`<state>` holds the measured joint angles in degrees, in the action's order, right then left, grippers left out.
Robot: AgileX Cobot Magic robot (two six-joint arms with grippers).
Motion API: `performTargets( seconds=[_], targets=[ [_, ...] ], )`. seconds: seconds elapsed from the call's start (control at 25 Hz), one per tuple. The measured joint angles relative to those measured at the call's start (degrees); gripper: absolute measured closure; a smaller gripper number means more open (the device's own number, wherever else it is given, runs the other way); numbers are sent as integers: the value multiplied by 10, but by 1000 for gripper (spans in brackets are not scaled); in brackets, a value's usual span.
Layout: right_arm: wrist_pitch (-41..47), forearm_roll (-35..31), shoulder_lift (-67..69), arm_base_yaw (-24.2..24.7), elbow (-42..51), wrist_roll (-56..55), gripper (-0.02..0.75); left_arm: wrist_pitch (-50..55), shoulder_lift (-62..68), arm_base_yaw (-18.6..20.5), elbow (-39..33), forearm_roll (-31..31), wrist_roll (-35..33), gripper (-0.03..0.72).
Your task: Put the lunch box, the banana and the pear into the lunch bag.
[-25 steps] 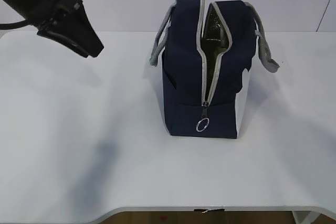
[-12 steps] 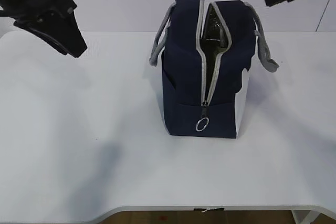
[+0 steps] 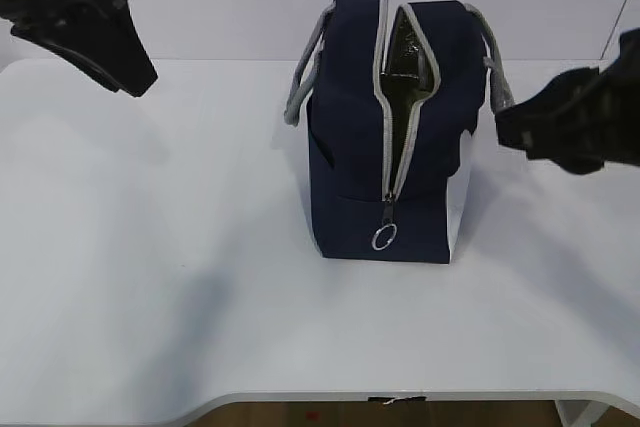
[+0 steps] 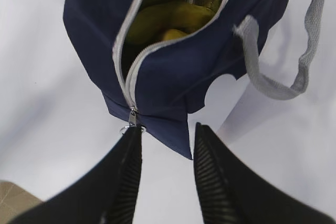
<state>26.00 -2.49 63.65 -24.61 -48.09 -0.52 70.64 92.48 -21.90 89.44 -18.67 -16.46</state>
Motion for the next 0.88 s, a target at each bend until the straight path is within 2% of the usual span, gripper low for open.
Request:
performTargets(
  seconds=[0.32,0.52,0.88],
  targets=[
    [-260,-5,-7,-1,160,0,458,2,-2,0,0,0,8,451],
    [-392,49,-7,-24,236,-5,459,4,-2,0,0,0,9,451],
    [-439,169,15,-38,263,-118,459,3,-2,0,0,-5,10,452]
  ],
)
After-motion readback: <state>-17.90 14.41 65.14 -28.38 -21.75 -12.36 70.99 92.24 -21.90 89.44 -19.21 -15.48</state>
